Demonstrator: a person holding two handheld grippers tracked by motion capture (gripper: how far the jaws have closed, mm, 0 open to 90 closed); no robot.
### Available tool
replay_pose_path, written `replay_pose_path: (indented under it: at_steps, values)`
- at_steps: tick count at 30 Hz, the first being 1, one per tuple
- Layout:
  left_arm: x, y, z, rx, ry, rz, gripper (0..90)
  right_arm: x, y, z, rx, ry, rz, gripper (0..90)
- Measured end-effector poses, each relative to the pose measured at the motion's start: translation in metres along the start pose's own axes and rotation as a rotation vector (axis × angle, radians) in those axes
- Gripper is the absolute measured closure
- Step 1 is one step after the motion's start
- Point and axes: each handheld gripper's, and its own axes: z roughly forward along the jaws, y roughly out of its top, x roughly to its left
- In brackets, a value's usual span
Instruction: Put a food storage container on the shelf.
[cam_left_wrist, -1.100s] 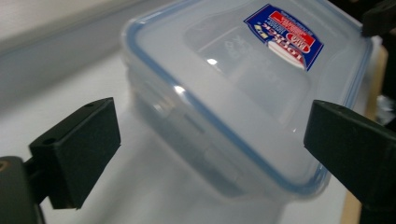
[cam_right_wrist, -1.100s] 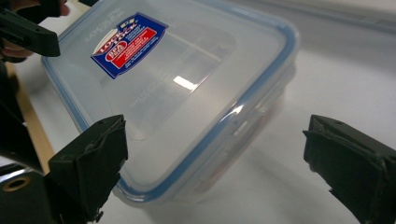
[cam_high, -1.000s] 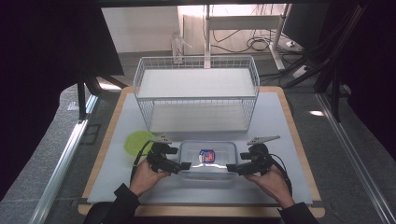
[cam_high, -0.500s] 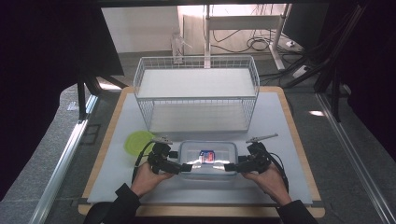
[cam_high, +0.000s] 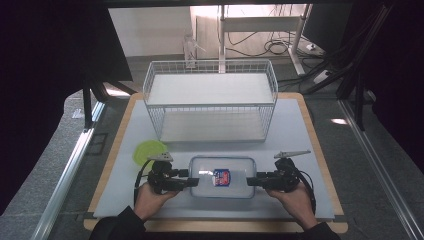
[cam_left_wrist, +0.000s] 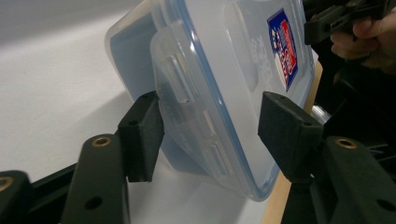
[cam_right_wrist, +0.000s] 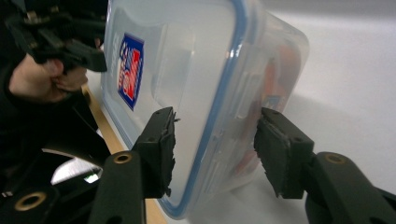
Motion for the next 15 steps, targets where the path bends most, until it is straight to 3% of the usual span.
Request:
replay_pose_path:
  at_steps: [3,6,10,15]
  values:
    - [-0.002,0.001,-0.001,-0.007,0.005,-0.021,44.0,0.0,-0.005,-0.003,-0.033,0.019,0.07,53.2]
    - [0.0,0.004,0.0,-0.012,-0.002,-0.049,45.1,0.002,-0.006,-0.003,-0.039,0.005,0.086,52.8]
    - [-0.001,0.006,-0.001,-0.025,0.024,-0.039,47.8,0.008,-0.003,-0.004,-0.069,-0.045,0.054,52.9]
    - [0.003,0.011,-0.004,-0.047,-0.005,-0.058,49.8,0.011,0.004,-0.007,-0.099,-0.058,0.033,52.9]
